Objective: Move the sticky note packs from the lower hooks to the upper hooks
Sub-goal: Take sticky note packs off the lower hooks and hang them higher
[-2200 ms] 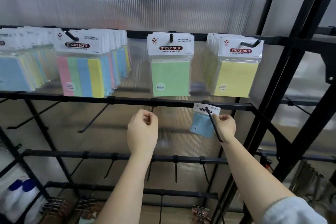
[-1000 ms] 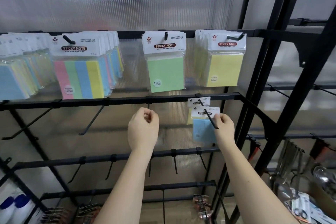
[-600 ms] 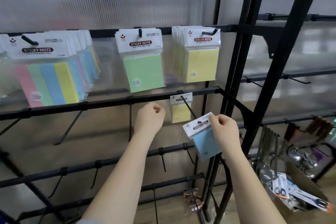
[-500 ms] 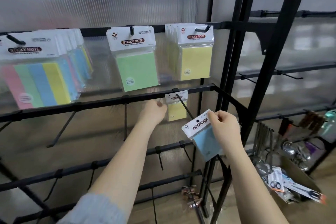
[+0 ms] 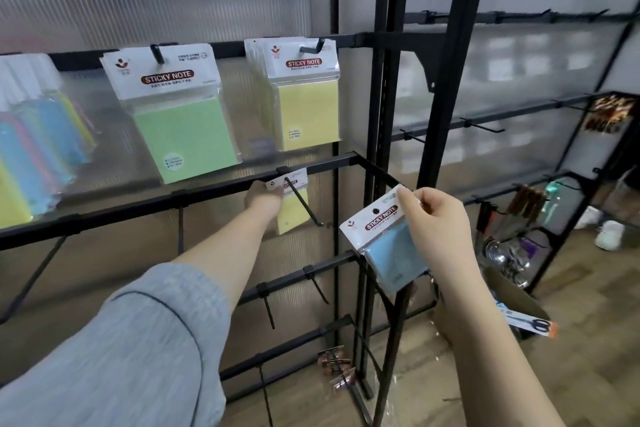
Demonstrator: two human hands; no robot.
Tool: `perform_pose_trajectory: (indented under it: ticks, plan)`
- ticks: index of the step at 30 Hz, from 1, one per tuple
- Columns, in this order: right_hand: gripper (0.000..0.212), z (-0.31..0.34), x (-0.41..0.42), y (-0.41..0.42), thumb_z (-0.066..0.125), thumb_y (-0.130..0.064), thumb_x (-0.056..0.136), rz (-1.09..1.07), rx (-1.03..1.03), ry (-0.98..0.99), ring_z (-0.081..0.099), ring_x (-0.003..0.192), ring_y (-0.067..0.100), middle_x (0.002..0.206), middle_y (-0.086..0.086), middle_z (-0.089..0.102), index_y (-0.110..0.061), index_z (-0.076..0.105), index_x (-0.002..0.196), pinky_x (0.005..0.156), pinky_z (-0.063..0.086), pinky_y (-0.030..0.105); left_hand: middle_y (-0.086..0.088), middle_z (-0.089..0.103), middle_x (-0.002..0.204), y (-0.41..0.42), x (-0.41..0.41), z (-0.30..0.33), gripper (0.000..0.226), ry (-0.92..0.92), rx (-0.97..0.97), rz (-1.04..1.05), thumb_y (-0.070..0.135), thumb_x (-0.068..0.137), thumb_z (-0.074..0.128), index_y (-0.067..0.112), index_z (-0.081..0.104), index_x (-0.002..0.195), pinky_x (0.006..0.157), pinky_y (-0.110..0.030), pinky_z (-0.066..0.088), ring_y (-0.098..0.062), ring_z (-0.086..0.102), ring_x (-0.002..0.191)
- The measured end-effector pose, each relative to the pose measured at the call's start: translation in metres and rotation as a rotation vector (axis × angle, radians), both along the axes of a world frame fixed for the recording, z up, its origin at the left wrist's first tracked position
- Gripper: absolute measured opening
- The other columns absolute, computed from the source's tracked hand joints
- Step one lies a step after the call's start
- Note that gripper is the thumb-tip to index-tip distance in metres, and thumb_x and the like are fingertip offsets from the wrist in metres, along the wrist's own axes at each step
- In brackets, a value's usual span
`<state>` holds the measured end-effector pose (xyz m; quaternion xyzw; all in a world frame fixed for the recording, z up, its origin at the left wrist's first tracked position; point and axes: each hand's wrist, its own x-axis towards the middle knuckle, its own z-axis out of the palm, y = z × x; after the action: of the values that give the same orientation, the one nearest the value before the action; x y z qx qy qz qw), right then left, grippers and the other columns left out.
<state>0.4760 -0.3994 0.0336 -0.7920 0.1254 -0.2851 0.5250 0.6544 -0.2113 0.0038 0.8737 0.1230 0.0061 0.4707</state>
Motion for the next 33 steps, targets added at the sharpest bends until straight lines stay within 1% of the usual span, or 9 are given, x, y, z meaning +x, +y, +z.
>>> perform_pose_trajectory:
  ticks: [2,6,9,14,16,19,22,26,33]
  plan:
    - [0.044,0.001,-0.002,-0.005,0.053,-0.031,0.094,-0.007,0.027,-0.002,0.037,0.052,0.003,0.068,0.01,0.057,0.009,0.052,0.076,0.045,0.028,0.012,-0.016,0.054,0.13,-0.004,0.0,-0.005,0.039,0.002,-0.038,0.005,0.026,0.099,0.045,0.0,0.047,0.129,0.084,-0.032,0.041,-0.033,0.054,0.112]
    - [0.047,0.002,-0.004,-0.01,0.052,-0.037,0.094,-0.02,0.072,-0.007,0.043,0.065,0.013,0.085,0.022,0.063,0.008,0.053,0.08,0.058,0.03,0.028,-0.02,0.061,0.12,-0.009,0.002,-0.013,0.027,0.015,-0.226,0.071,0.031,0.098,0.047,0.006,0.058,0.099,0.062,-0.024,0.037,-0.03,0.061,0.096]
    - [0.048,0.003,-0.007,-0.013,0.051,-0.039,0.095,-0.016,0.083,-0.016,0.042,0.064,0.012,0.086,0.021,0.064,0.006,0.054,0.079,0.058,0.029,0.028,-0.011,0.063,0.085,-0.01,-0.007,-0.012,0.025,0.032,-0.388,0.154,0.032,0.097,0.051,0.009,0.057,0.103,0.043,-0.021,0.031,-0.019,0.054,0.068]
    - [0.047,0.006,-0.01,-0.02,0.052,-0.042,0.094,0.007,0.121,-0.047,0.042,0.058,0.006,0.065,0.006,0.057,0.002,0.056,0.077,0.055,0.03,0.023,-0.013,0.061,0.107,-0.014,-0.026,-0.013,0.035,-0.047,-0.436,0.205,0.033,0.095,0.054,0.003,0.055,0.113,0.084,-0.033,0.048,-0.031,0.059,0.095]
    - [0.046,0.006,-0.011,-0.023,0.051,-0.043,0.094,0.014,0.128,-0.053,0.041,0.051,-0.001,0.063,-0.005,0.056,-0.001,0.057,0.077,0.053,0.03,0.018,-0.017,0.063,0.112,-0.017,-0.033,-0.018,0.035,-0.119,-0.413,0.218,0.03,0.095,0.052,0.0,0.058,0.113,0.088,-0.037,0.048,-0.036,0.059,0.102]
    - [0.045,0.007,-0.013,-0.03,0.05,-0.044,0.094,0.045,0.132,-0.061,0.043,0.051,-0.005,0.07,-0.004,0.061,-0.003,0.059,0.079,0.055,0.032,0.019,-0.003,0.056,0.071,-0.023,-0.052,-0.022,0.03,-0.218,-0.327,0.181,0.023,0.099,0.046,0.009,0.056,0.074,0.057,-0.025,0.039,-0.026,0.052,0.073]
    - [0.044,0.008,-0.014,-0.036,0.051,-0.043,0.095,0.085,0.144,-0.074,0.043,0.049,-0.006,0.065,-0.007,0.058,-0.004,0.059,0.076,0.049,0.032,0.009,0.002,0.053,0.07,-0.028,-0.076,-0.022,0.027,-0.3,-0.245,0.152,0.021,0.1,0.042,0.01,0.057,0.082,0.052,-0.024,0.031,-0.014,0.045,0.061]
    - [0.042,0.01,-0.013,-0.042,0.05,-0.043,0.095,0.137,0.157,-0.071,0.046,0.06,0.003,0.07,-0.005,0.062,-0.007,0.06,0.075,0.058,0.033,0.021,0.006,0.052,0.071,-0.034,-0.105,-0.018,0.025,-0.365,-0.161,0.125,0.02,0.101,0.039,0.01,0.056,0.085,0.051,-0.022,0.03,-0.005,0.042,0.06]
    - [0.034,0.017,-0.011,-0.043,0.052,-0.041,0.095,0.213,0.223,-0.126,0.048,0.057,-0.004,0.069,-0.008,0.063,-0.017,0.061,0.072,0.059,0.036,0.02,-0.006,0.061,0.074,-0.029,-0.136,-0.018,0.032,-0.413,0.002,0.051,0.023,0.099,0.043,0.0,0.056,0.082,0.055,-0.028,0.032,-0.021,0.048,0.067]
